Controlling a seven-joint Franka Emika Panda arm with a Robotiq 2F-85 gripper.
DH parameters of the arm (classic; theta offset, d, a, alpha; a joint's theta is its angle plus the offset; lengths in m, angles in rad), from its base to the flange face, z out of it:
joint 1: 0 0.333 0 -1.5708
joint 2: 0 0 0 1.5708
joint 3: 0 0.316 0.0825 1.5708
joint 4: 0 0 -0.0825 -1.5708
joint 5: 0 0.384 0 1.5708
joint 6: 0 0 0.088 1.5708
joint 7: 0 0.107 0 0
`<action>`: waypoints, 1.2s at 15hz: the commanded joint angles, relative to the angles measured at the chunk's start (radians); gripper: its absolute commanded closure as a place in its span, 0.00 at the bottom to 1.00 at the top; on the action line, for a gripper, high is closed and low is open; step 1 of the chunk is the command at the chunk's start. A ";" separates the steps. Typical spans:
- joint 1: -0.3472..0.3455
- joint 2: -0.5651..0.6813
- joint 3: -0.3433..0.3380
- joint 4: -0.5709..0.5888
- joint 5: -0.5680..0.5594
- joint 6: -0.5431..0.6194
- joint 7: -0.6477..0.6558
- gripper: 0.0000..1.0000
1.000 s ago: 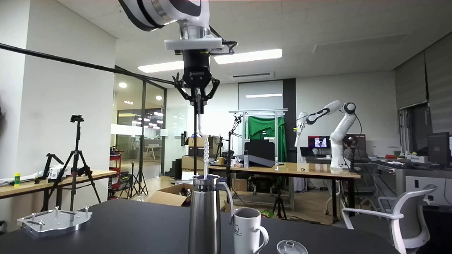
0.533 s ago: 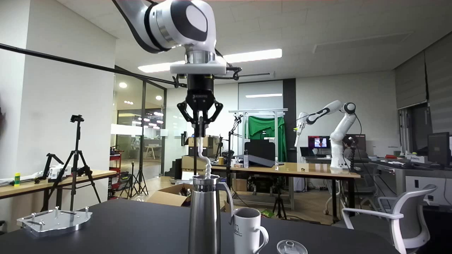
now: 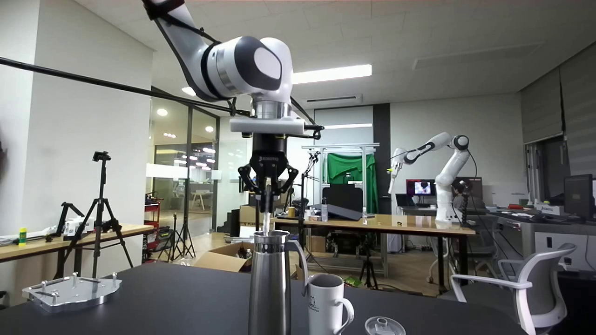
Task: Use the object to stir the contents in the jug
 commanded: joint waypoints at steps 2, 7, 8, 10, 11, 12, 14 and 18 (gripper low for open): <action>-0.013 -0.006 0.008 0.010 0.016 -0.010 -0.011 0.96; -0.007 -0.095 0.008 0.015 -0.018 -0.070 0.008 0.96; -0.005 -0.117 0.008 0.012 -0.028 -0.079 0.020 0.60; -0.001 -0.153 0.005 0.009 -0.035 -0.104 0.021 0.54; 0.001 -0.170 0.004 0.010 -0.039 -0.124 0.024 0.46; 0.002 -0.186 0.003 0.012 -0.043 -0.139 0.026 0.40; 0.005 -0.217 0.002 0.017 -0.060 -0.173 0.032 0.26; 0.007 -0.277 -0.004 0.007 -0.075 -0.251 0.037 0.02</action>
